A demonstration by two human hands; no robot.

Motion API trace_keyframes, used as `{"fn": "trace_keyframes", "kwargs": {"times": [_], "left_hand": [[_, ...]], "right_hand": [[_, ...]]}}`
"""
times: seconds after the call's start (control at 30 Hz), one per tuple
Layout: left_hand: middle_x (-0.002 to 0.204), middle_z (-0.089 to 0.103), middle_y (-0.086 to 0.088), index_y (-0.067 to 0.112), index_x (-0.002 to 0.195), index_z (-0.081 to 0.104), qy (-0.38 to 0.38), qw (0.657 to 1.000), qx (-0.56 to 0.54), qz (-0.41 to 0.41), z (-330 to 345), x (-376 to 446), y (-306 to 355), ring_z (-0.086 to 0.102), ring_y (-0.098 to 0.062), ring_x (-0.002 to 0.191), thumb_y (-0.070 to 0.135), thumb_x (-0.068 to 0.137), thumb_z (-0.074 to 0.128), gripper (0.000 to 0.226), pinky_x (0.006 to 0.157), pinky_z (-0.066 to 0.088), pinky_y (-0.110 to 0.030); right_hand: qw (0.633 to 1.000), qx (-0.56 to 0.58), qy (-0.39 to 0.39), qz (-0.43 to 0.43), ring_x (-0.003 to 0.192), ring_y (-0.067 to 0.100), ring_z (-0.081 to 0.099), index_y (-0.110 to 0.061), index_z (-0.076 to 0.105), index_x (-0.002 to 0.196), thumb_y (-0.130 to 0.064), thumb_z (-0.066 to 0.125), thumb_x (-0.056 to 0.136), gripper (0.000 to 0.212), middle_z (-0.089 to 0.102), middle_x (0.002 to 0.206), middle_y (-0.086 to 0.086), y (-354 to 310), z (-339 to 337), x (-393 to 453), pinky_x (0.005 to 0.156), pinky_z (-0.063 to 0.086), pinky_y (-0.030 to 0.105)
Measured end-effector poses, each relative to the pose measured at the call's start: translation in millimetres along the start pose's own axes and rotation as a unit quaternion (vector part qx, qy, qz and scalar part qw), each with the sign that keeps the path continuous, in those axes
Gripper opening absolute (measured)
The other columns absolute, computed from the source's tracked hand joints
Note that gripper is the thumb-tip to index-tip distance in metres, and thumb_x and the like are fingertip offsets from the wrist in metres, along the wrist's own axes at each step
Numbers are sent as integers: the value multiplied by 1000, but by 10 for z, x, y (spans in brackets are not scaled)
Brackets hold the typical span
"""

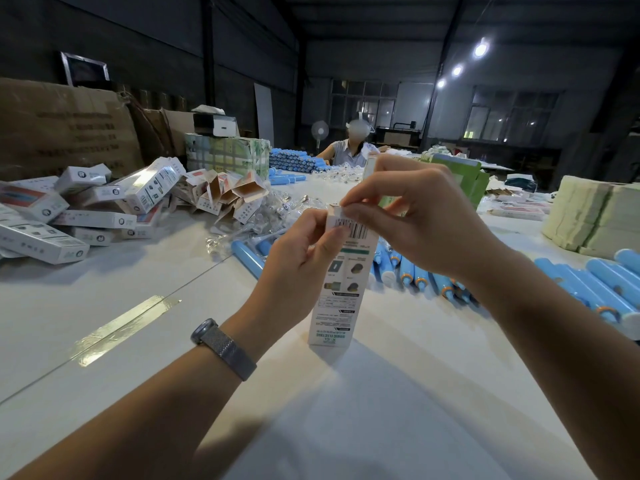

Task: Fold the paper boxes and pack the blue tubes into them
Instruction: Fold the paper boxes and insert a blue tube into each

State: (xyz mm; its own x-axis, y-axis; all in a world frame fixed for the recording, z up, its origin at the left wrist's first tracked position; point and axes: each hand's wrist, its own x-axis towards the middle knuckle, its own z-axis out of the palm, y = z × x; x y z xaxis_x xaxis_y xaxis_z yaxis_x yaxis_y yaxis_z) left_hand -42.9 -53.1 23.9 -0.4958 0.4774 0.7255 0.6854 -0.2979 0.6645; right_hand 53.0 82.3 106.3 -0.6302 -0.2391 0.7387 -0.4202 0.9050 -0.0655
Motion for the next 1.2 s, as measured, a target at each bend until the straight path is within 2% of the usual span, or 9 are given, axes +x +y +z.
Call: {"fn": "trace_keyframes", "kwargs": {"times": [0.13,0.33,0.43,0.5,0.57,0.7,0.83,0.97,1.2], "left_hand": [[86,71,21,26,99,49,4,1000,-19,-3,6,-9,0,69,0,83,45,91,45,21,65,51,-13],[91,72,-3,32,115,32,12,998,-64,23,16,-34,-1,72,-21,79,33,100,49,22,66,58,-33],[89,67,-2,36,113,32,15,998,-6,60,11,-43,-23,70,-27,80,28,102,45,19,67,60,-48],[89,66,-2,32,111,34,18,997,8,72,3,-40,-38,69,-27,78,26,103,43,13,64,59,-53],[88,66,-8,29,110,35,30,997,4,69,-2,-32,-49,68,-28,74,25,103,43,11,61,56,-56],[89,68,-5,31,109,36,47,998,4,52,-16,-30,-68,69,-22,75,25,102,44,12,60,58,-54],[89,67,-3,34,108,36,46,998,6,50,-23,-28,-97,68,-20,73,28,101,45,12,60,57,-49],[83,66,0,33,108,36,46,997,8,54,-9,-19,-111,67,-18,70,29,101,45,13,58,56,-44],[91,68,13,50,107,36,29,999,7,31,-41,-27,-160,68,-13,78,34,98,36,18,60,57,-28]], "right_hand": [[1000,6,-9,10,78,17,59,-13,76,92,-18,70,90,8,58,80,-3,-16,-4,8,70,52,42],[999,-9,-31,-19,76,15,59,-14,77,94,-18,68,89,11,58,81,-2,-7,-22,23,68,52,44],[998,50,-23,8,78,16,57,-16,77,96,-18,69,90,10,56,81,-1,43,14,7,66,52,38],[994,105,-26,30,83,13,60,-17,74,99,-14,72,88,12,58,86,1,94,42,-19,69,56,31],[987,149,-22,58,92,14,64,-18,70,101,-10,76,84,20,64,95,3,160,74,-54,75,60,32],[977,191,21,98,93,16,68,-13,68,95,-9,80,78,21,70,97,-1,234,171,-114,75,60,38],[973,205,40,98,93,20,68,-18,69,91,-12,80,77,19,71,96,-1,252,217,-129,74,59,32],[976,197,55,77,91,18,67,-9,73,90,-9,80,78,14,70,96,4,266,222,-137,67,56,24],[980,122,104,120,83,18,60,-11,73,92,-16,78,81,13,59,95,3,288,349,-176,66,54,37]]}}
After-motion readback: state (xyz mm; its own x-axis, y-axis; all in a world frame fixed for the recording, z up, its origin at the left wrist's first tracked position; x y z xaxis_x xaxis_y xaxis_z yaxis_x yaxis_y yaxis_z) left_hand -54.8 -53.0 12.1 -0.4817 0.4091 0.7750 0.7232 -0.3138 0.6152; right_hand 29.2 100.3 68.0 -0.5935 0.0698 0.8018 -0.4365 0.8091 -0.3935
